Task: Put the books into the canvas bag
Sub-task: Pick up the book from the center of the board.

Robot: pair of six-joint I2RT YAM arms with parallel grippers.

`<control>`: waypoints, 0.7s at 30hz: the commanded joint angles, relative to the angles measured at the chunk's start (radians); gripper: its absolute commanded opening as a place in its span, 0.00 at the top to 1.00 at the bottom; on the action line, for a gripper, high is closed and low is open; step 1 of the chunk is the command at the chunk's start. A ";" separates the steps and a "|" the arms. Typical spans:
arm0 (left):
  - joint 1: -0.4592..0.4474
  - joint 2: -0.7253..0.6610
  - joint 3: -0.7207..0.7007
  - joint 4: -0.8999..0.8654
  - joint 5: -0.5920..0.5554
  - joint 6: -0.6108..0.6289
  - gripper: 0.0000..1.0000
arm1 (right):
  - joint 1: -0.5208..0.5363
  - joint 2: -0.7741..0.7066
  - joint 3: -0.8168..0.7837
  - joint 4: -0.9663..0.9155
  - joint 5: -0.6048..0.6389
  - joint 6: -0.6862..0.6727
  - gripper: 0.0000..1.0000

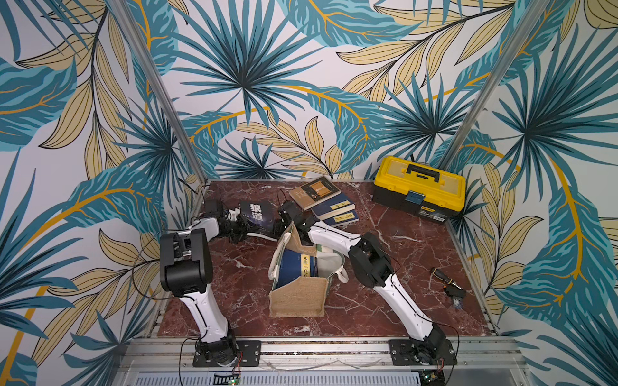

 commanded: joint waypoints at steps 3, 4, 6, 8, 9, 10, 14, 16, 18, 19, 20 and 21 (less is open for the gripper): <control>-0.010 -0.061 -0.038 0.029 0.002 0.034 0.96 | 0.032 -0.059 -0.058 -0.062 -0.026 -0.093 0.82; -0.009 -0.073 -0.029 0.001 -0.007 0.056 0.97 | 0.028 -0.073 -0.053 -0.078 -0.016 -0.106 0.78; -0.008 -0.106 0.002 -0.079 -0.031 0.115 0.99 | 0.012 -0.108 -0.038 -0.119 0.004 -0.127 0.69; -0.006 -0.144 0.036 -0.164 -0.062 0.176 1.00 | 0.009 -0.147 -0.026 -0.153 0.014 -0.143 0.64; -0.006 -0.166 0.054 -0.198 -0.079 0.202 1.00 | -0.028 -0.168 -0.022 -0.170 0.017 -0.150 0.63; -0.006 -0.193 0.068 -0.234 -0.097 0.227 1.00 | -0.039 -0.192 -0.015 -0.186 0.023 -0.162 0.62; -0.005 -0.317 0.124 -0.328 -0.157 0.283 1.00 | -0.066 -0.294 -0.004 -0.245 0.059 -0.232 0.58; -0.005 -0.385 0.141 -0.349 -0.172 0.292 1.00 | -0.071 -0.343 -0.002 -0.268 0.088 -0.272 0.56; -0.005 -0.457 0.152 -0.355 -0.173 0.295 1.00 | -0.074 -0.389 -0.002 -0.293 0.116 -0.313 0.55; -0.006 -0.495 0.156 -0.354 -0.166 0.295 1.00 | -0.076 -0.414 -0.004 -0.307 0.125 -0.328 0.54; -0.006 -0.531 0.164 -0.353 -0.156 0.295 1.00 | -0.077 -0.440 -0.009 -0.319 0.130 -0.342 0.54; -0.006 -0.561 0.168 -0.353 -0.147 0.290 1.00 | -0.077 -0.462 -0.014 -0.329 0.132 -0.350 0.53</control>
